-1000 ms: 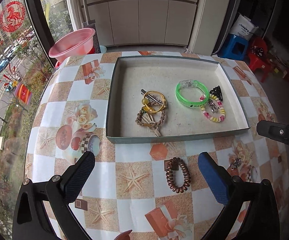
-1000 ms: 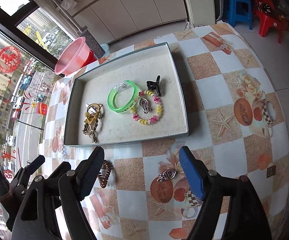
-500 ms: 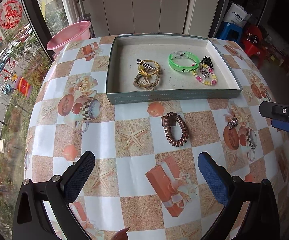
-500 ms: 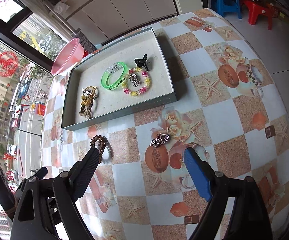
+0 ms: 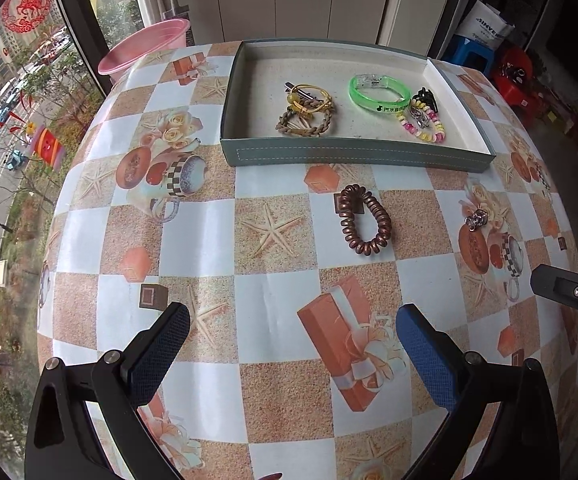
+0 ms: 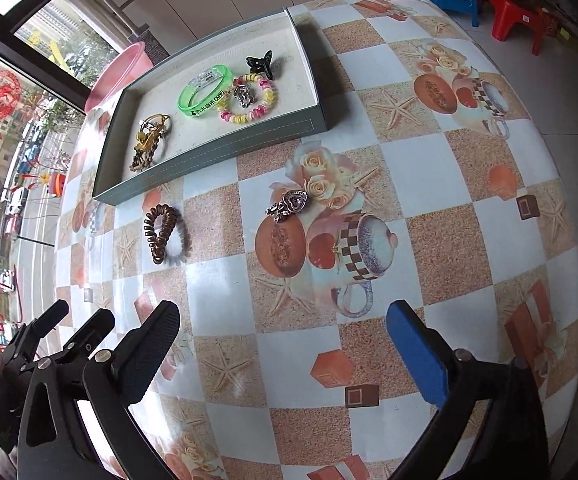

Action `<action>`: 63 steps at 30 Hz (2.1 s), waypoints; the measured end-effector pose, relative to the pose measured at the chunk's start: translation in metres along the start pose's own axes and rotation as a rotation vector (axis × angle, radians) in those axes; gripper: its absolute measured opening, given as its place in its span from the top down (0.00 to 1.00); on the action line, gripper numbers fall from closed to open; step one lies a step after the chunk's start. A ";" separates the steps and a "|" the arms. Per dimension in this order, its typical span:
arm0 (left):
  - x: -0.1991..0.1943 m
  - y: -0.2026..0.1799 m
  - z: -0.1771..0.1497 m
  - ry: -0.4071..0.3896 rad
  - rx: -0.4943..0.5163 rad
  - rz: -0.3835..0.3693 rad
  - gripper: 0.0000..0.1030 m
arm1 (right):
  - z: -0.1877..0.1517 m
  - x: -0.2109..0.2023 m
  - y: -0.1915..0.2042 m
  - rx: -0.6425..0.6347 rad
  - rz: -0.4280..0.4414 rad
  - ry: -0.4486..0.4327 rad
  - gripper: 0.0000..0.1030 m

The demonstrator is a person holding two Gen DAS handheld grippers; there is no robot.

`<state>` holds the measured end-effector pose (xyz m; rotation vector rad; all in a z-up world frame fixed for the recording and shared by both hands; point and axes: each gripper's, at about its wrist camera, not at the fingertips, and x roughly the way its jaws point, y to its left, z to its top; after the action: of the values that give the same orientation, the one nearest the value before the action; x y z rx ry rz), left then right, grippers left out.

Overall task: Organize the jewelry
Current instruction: 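Move both tools back toward the silver heart pendant and brown coil hair tie, then grasp the heart pendant with the right tool while the left tool grasps the coil hair tie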

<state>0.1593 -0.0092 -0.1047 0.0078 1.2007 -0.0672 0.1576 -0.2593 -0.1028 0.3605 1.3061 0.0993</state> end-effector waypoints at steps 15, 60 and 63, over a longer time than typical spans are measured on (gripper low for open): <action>0.017 -0.003 0.003 0.034 -0.032 -0.040 0.00 | -0.014 0.015 -0.030 0.116 0.043 0.082 0.00; 0.083 -0.042 0.066 0.048 0.036 0.003 0.13 | 0.070 0.075 0.020 -0.187 -0.138 0.055 0.15; 0.083 -0.044 0.067 0.046 0.036 0.006 0.13 | 0.072 0.081 0.027 -0.205 -0.153 0.047 0.17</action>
<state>0.2492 -0.0600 -0.1569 0.0446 1.2451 -0.0837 0.2520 -0.2260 -0.1539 0.0839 1.3519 0.1122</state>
